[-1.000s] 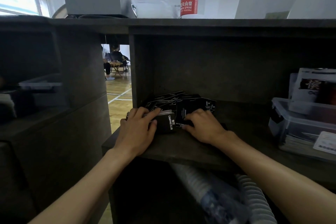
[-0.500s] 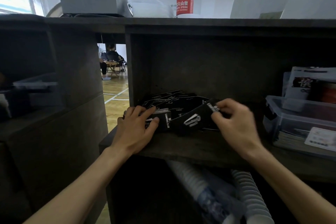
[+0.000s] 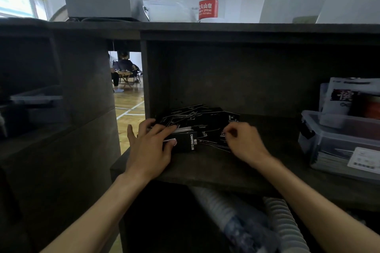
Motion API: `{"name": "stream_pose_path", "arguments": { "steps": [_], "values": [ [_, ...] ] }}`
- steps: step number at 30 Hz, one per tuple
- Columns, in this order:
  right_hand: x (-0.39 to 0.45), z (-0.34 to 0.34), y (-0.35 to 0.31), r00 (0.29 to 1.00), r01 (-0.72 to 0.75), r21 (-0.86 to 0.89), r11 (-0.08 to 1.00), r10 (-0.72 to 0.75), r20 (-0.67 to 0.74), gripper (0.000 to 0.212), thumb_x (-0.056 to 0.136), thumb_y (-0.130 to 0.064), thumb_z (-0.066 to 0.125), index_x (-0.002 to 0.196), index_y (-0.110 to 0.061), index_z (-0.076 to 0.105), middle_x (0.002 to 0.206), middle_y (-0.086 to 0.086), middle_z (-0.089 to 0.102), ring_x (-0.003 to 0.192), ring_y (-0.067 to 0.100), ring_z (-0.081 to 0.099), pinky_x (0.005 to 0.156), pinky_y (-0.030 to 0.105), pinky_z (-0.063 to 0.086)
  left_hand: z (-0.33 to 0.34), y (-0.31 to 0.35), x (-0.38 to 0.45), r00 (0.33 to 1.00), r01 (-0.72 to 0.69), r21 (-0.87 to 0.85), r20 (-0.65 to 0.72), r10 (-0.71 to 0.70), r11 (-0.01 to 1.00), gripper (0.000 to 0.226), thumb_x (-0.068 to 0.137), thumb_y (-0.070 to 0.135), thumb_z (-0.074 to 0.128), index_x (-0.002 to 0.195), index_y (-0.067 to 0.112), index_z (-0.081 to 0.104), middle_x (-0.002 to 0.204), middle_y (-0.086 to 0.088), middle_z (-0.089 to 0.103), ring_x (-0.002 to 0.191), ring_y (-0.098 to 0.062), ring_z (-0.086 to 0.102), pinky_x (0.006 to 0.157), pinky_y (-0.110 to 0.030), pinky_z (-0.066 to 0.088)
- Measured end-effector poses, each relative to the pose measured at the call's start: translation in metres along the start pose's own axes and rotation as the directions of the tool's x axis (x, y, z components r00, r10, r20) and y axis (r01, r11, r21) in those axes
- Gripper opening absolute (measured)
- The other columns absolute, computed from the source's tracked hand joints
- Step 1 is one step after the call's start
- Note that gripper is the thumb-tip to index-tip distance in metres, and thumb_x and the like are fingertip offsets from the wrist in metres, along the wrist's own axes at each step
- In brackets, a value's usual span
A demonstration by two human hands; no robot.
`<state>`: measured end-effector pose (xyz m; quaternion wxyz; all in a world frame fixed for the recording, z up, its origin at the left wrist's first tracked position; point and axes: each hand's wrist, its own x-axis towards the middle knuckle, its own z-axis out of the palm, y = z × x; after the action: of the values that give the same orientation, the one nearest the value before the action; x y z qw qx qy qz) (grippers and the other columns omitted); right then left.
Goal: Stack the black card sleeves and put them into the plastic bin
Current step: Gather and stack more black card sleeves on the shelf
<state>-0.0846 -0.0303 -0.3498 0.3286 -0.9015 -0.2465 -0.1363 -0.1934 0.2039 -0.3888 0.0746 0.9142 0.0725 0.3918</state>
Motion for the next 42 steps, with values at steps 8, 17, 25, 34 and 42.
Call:
{"name": "stream_pose_path", "arguments": {
  "steps": [8, 17, 25, 34, 42],
  "values": [
    [-0.006, -0.013, 0.048, 0.974, -0.039, -0.278, 0.960, 0.099, 0.204, 0.050, 0.095, -0.047, 0.057, 0.139, -0.025, 0.050, 0.138, 0.004, 0.055, 0.127, 0.024, 0.050, 0.104, 0.035, 0.042, -0.002, 0.006, 0.000, 0.998, 0.038, 0.053, 0.044, -0.040, 0.998, 0.043, 0.096, 0.030, 0.053, 0.138, 0.035, 0.051, 0.131, 0.014, 0.057, 0.132, -0.013, 0.037, 0.109, -0.064, 0.021],
    [-0.045, -0.039, 0.053, 0.947, 0.096, -0.266, 0.959, -0.005, 0.322, 0.056, 0.079, -0.077, 0.052, 0.122, -0.040, 0.055, 0.131, -0.011, 0.056, 0.121, 0.010, 0.049, 0.099, 0.029, 0.041, -0.005, 0.007, 0.000, 0.988, 0.070, 0.005, 0.136, -0.070, 0.998, 0.044, 0.100, 0.029, 0.045, 0.144, 0.033, 0.043, 0.140, 0.009, 0.048, 0.131, -0.016, 0.033, 0.096, -0.055, 0.042],
    [-0.100, -0.056, 0.057, 0.877, 0.444, -0.263, 0.857, -0.355, 0.324, 0.071, 0.077, -0.073, 0.060, 0.137, -0.033, 0.054, 0.142, -0.023, 0.044, 0.136, -0.006, 0.030, 0.111, 0.020, 0.027, -0.003, 0.006, -0.001, 0.992, 0.069, 0.008, 0.107, -0.069, 0.998, 0.044, 0.099, 0.030, 0.046, 0.142, 0.034, 0.045, 0.137, 0.012, 0.050, 0.129, -0.015, 0.035, 0.095, -0.052, 0.039],
    [-0.099, -0.049, 0.013, 0.757, 0.640, -0.299, 0.708, -0.647, 0.088, 0.018, 0.086, -0.017, 0.064, 0.103, -0.022, 0.070, 0.100, -0.007, 0.062, 0.095, 0.014, 0.057, 0.077, 0.033, 0.050, -0.002, 0.004, 0.000, 0.992, 0.066, 0.008, 0.106, -0.066, 0.998, 0.043, 0.099, 0.032, 0.046, 0.142, 0.035, 0.045, 0.137, 0.012, 0.050, 0.130, -0.014, 0.034, 0.096, -0.053, 0.037],
    [-0.063, -0.040, -0.045, 0.798, 0.578, -0.131, 0.805, -0.592, -0.116, 0.035, 0.079, -0.001, 0.062, 0.110, -0.018, 0.066, 0.098, -0.005, 0.056, 0.094, 0.014, 0.051, 0.085, 0.029, 0.044, -0.003, 0.003, 0.001, 0.992, 0.065, 0.004, 0.110, -0.065, 0.998, 0.044, 0.099, 0.034, 0.045, 0.143, 0.036, 0.043, 0.139, 0.012, 0.048, 0.131, -0.013, 0.032, 0.099, -0.053, 0.035]
  ]
}}
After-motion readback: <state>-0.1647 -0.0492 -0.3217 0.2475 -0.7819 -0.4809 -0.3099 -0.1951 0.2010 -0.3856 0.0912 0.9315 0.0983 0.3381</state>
